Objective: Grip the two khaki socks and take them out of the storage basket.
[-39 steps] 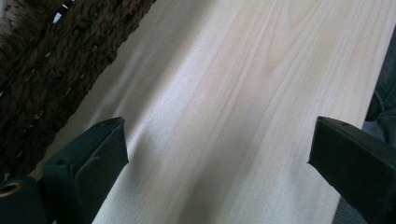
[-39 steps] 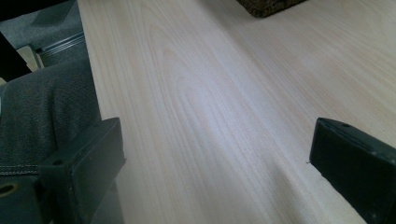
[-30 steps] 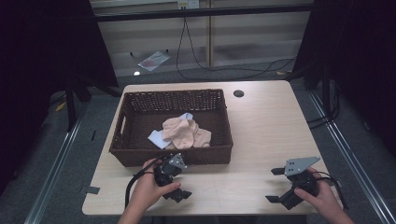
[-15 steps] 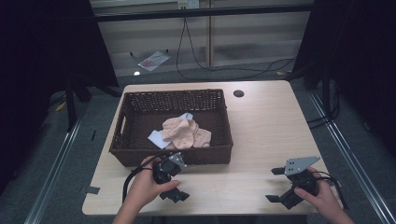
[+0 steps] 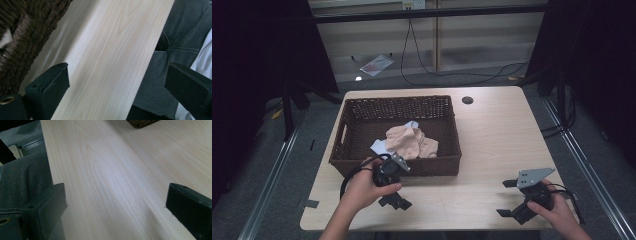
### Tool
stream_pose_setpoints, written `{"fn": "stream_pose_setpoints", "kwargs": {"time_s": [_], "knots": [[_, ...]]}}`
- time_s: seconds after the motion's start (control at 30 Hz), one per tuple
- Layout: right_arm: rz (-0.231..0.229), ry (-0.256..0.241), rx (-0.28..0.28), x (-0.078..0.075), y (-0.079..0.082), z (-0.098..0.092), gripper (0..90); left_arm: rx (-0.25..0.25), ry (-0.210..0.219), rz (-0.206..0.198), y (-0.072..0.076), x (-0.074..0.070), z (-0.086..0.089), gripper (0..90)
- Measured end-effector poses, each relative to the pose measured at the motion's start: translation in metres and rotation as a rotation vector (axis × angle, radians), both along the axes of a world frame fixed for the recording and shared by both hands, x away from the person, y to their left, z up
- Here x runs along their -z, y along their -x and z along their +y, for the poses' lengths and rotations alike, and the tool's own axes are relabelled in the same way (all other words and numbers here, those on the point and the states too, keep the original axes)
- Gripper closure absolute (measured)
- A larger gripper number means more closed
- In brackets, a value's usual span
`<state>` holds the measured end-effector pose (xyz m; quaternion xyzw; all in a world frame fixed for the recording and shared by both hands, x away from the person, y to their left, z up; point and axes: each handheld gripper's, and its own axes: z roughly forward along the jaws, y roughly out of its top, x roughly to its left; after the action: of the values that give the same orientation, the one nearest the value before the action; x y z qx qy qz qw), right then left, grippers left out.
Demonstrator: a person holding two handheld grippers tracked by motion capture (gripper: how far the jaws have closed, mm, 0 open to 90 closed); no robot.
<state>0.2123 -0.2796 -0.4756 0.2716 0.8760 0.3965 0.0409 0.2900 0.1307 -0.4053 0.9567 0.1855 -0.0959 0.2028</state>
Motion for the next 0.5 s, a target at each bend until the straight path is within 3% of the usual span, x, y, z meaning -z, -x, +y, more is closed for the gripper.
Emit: {"fn": "stream_pose_setpoints", "kwargs": {"time_s": [0.13, 0.5], "knots": [[0.000, 0.000, -0.002, 0.000, 0.000, 0.000, 2.8, 0.020, 0.004, 0.013, -0.003, -0.009, -0.002, 5.5], [-0.001, 0.000, -0.004, 0.000, 0.000, 0.001, 2.8, -0.009, 0.015, 0.045, -0.017, -0.036, -0.006, 5.6]]}}
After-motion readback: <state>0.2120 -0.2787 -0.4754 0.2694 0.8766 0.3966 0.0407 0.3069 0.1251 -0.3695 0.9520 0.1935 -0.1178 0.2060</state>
